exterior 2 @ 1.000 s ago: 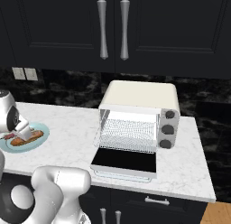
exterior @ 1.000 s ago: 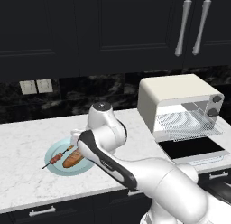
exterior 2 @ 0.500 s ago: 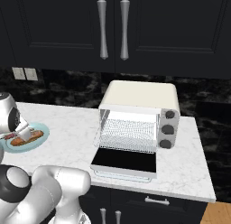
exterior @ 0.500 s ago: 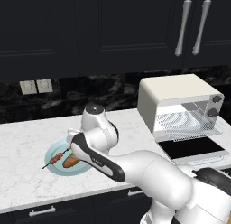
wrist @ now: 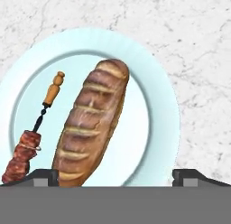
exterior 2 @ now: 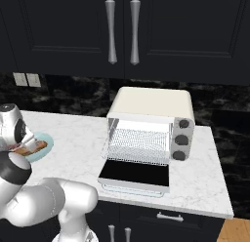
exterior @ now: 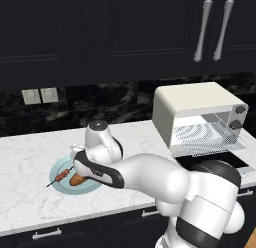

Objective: Pick up the kebab skewer and baguette bread, and place them inside the toaster oven. Close the toaster oven door and start by setting the timer.

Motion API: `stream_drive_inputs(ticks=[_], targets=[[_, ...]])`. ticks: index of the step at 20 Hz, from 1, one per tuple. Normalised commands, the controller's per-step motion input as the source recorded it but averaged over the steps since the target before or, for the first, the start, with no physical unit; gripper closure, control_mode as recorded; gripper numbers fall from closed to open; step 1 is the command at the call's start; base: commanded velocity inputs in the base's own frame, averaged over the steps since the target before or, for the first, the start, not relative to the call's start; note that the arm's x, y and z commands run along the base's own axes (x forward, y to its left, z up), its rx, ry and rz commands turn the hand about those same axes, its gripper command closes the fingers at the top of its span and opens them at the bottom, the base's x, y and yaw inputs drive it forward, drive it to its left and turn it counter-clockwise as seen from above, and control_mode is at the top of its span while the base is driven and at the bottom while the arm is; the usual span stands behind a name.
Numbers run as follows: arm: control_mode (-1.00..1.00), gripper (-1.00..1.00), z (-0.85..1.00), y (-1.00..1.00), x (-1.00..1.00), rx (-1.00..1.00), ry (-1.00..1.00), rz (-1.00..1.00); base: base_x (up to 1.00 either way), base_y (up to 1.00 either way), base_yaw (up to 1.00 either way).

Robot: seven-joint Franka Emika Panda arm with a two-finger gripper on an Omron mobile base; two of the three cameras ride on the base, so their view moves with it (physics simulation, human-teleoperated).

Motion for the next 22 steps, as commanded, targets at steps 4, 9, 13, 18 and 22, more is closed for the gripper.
stream_drive_inputs(ticks=[4, 9, 13, 18, 22], targets=[[-1.00, -1.00, -0.29, 0.17, 0.27, -0.01, 0.00, -0.01, 0.00, 0.00, 0.00], [-1.00, -1.00, -0.18, 0.18, 0.23, 0.00, 0.00, -0.01, 0.00, 0.00, 0.00], [-1.00, -1.00, -0.16, 0.20, 0.22, 0.00, 0.00, -0.02, 0.00, 0.00, 0.00], [-1.00, -1.00, -0.19, 0.15, 0.09, 0.00, 0.00, -0.01, 0.00, 0.00, 0.00], [-1.00, -1.00, -0.22, 0.08, 0.09, 0.00, 0.00, 0.00, 0.00, 0.00, 0.00]])
